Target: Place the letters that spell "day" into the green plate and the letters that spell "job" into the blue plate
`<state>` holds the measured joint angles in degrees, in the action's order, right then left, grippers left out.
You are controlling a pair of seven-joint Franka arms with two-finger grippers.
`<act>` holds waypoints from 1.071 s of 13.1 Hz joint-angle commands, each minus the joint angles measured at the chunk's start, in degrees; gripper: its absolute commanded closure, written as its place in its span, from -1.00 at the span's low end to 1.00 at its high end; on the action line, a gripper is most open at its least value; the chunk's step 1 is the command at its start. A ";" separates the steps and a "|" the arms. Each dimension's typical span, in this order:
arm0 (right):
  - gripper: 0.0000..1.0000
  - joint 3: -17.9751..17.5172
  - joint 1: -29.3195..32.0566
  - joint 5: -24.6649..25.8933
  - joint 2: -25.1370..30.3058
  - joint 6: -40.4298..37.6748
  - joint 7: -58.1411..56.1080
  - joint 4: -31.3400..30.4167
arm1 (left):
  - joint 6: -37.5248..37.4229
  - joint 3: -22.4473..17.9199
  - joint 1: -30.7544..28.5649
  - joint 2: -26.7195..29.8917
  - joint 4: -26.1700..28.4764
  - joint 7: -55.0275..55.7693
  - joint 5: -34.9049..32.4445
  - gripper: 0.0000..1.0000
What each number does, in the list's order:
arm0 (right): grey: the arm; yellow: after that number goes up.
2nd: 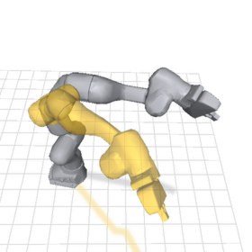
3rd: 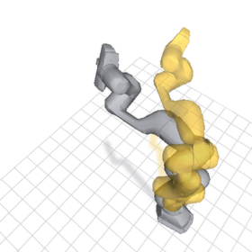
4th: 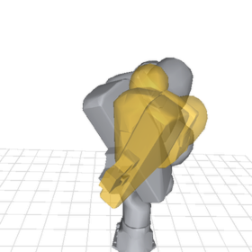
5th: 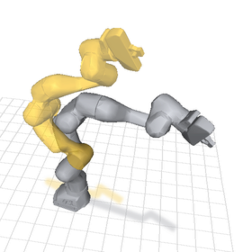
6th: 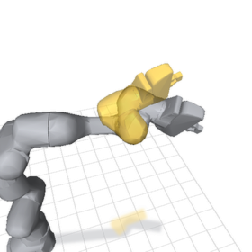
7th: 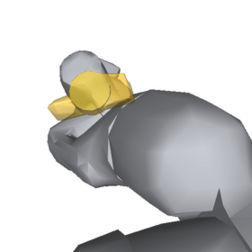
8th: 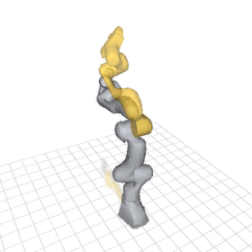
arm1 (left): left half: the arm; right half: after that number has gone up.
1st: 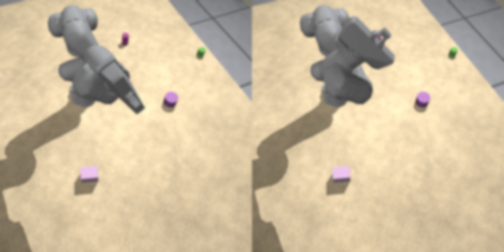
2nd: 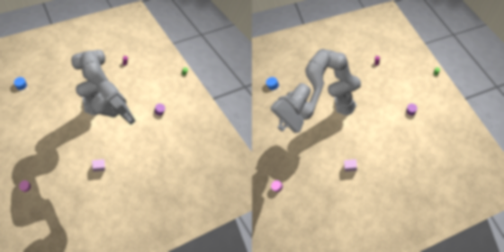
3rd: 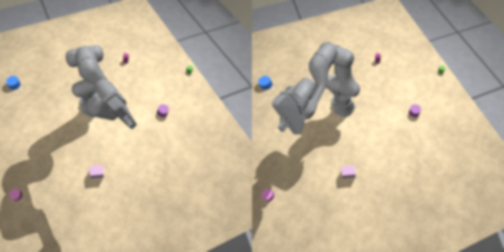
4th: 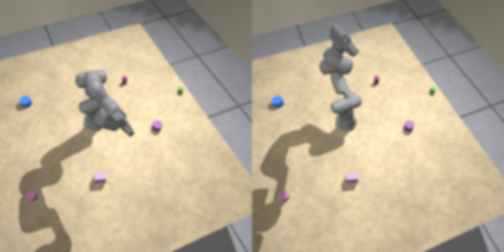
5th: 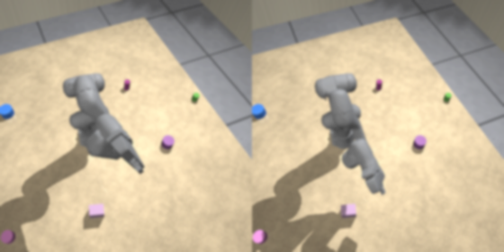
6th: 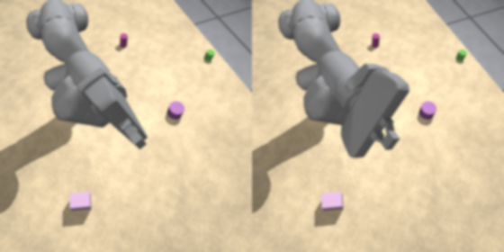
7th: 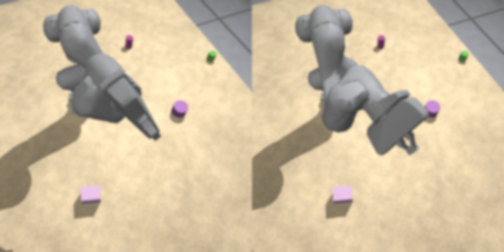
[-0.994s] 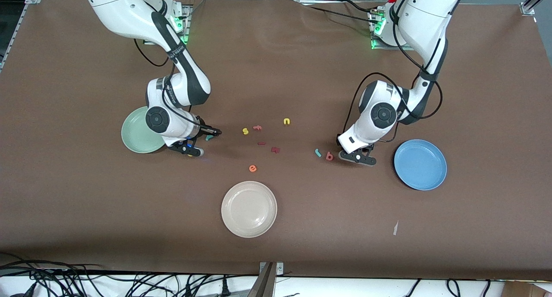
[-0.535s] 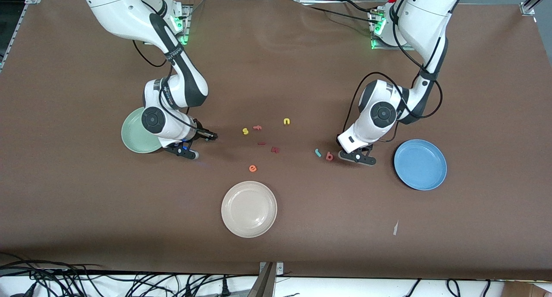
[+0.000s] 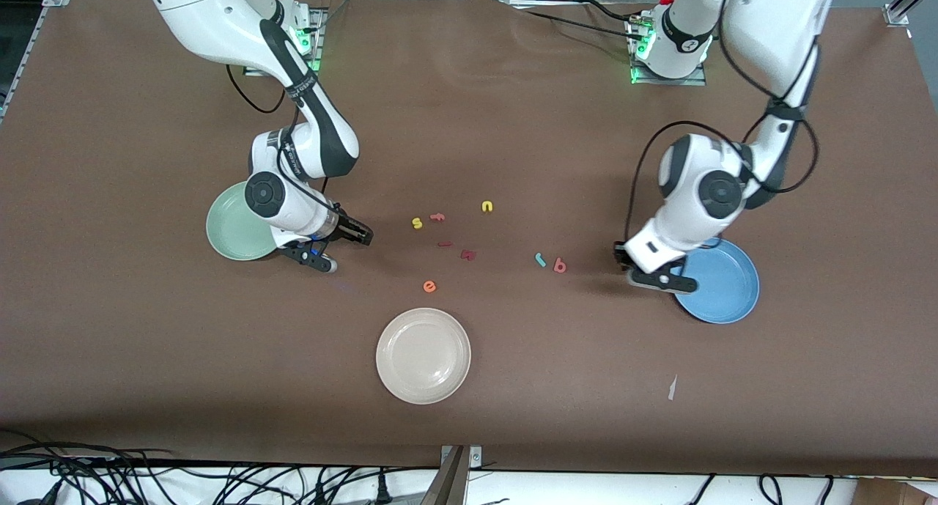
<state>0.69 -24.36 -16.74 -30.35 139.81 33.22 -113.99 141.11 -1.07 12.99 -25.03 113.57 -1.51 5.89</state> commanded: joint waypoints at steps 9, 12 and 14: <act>-0.24 1.24 -3.06 13.13 2.58 1.52 14.24 -2.82 | -0.75 0.46 -10.00 2.10 4.03 -16.51 0.17 -0.59; -0.19 1.15 -2.97 13.13 2.05 3.10 14.94 -3.34 | -0.66 0.55 -9.65 2.01 4.03 -16.33 0.17 -0.61; -0.17 1.15 -3.06 13.13 1.62 3.37 15.03 -3.26 | -0.66 0.72 -8.95 2.01 3.77 -15.72 0.78 -0.60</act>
<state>1.40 -26.65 -4.80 -29.13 141.89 46.61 -116.17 140.37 -0.39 3.19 -23.95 116.79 -17.13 5.89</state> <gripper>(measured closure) 0.414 0.198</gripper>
